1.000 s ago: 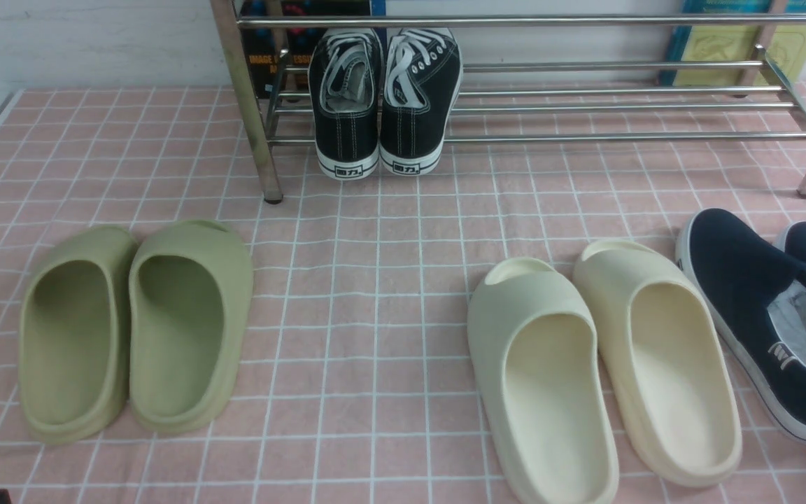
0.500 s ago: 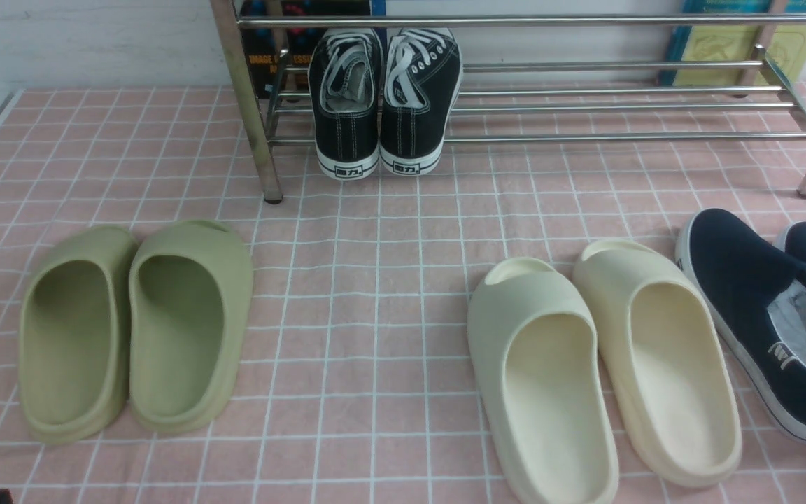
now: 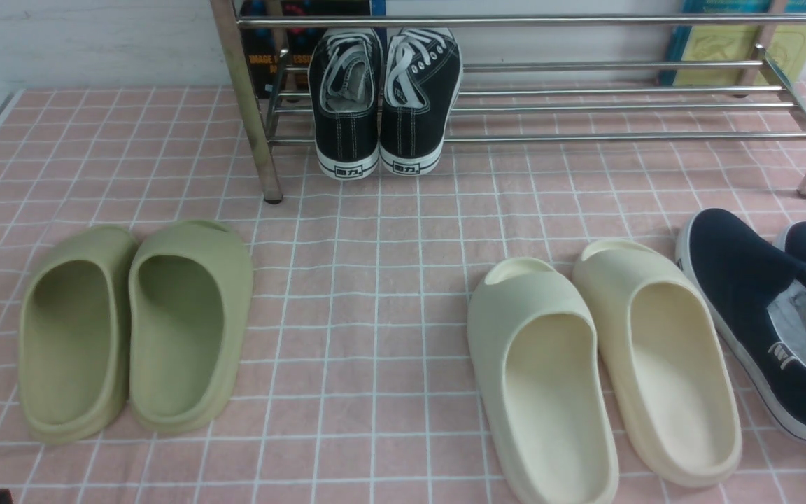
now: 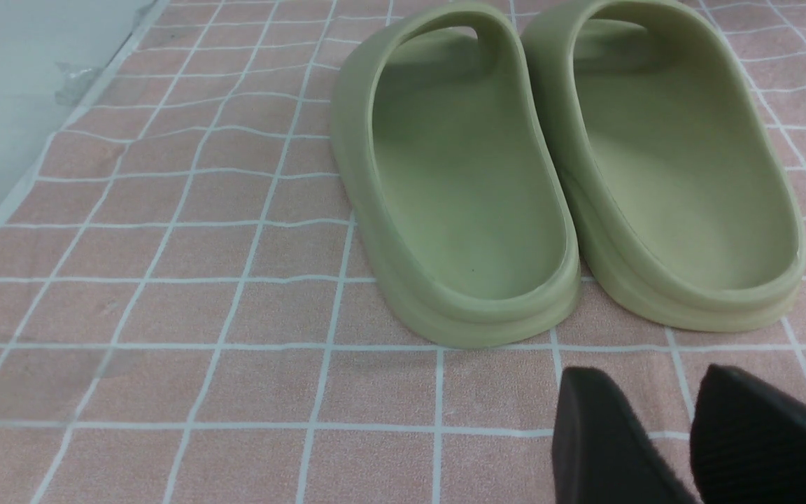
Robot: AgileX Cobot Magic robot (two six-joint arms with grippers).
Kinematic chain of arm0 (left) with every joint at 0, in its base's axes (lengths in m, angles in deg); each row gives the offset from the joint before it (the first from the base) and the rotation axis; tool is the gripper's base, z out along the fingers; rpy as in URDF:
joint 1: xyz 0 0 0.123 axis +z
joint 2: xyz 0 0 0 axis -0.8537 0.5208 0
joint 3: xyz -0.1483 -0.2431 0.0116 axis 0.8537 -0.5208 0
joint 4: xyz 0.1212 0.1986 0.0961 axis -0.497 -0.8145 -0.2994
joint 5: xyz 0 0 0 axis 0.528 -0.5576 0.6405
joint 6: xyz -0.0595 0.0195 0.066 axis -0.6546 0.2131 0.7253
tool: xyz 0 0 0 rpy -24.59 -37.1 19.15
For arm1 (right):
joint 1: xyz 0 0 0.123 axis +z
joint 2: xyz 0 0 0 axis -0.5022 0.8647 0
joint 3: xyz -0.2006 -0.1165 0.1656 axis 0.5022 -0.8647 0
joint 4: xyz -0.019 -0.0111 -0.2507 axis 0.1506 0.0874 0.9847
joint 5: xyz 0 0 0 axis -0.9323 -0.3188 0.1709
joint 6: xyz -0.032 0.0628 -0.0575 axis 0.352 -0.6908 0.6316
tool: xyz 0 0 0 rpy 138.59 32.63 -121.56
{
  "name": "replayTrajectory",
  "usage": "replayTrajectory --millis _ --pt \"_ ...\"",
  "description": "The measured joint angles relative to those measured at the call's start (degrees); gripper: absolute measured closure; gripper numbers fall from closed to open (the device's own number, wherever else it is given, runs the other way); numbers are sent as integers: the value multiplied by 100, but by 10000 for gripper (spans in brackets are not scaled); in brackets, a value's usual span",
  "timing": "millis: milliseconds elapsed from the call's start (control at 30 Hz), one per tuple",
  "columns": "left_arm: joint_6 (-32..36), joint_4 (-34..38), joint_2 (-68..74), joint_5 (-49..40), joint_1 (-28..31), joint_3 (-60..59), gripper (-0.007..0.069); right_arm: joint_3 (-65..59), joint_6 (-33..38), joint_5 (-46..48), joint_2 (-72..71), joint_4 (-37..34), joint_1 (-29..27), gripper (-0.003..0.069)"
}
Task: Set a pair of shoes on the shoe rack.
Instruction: Use the right arm to grab the shoe closest to it
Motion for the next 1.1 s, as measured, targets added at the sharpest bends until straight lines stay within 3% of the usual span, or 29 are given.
replayTrajectory --millis 33,200,267,300,400,700,767,800,967,1100 --pt "0 0 0 0 0 0 388 76 0 117 141 71 0 676" --pt "0 0 0 0 0 0 388 2396 -96 2652 2269 2224 0 678" --pt "0 0 0 0 0 0 388 2787 -156 3305 2766 2555 0 678" --pt "0 -4 0 0 0 0 388 3385 -284 4156 3461 3012 6 678" --pt "0 -4 0 0 0 0 388 3973 -393 4884 4354 3418 86 677" --pt "0 -4 0 0 0 0 388 4205 -681 4549 6039 4041 626 632" --pt "0 -4 0 0 0 0 388 4211 -862 4211 6537 4243 713 540" --pt "0 -4 0 0 0 0 388 4217 -885 4188 6575 4262 720 531" --pt "0 -4 0 0 0 0 388 4228 -1058 3475 7553 4350 738 283" --pt "0 -4 0 0 0 0 388 4239 -1105 2970 8124 4350 738 267"
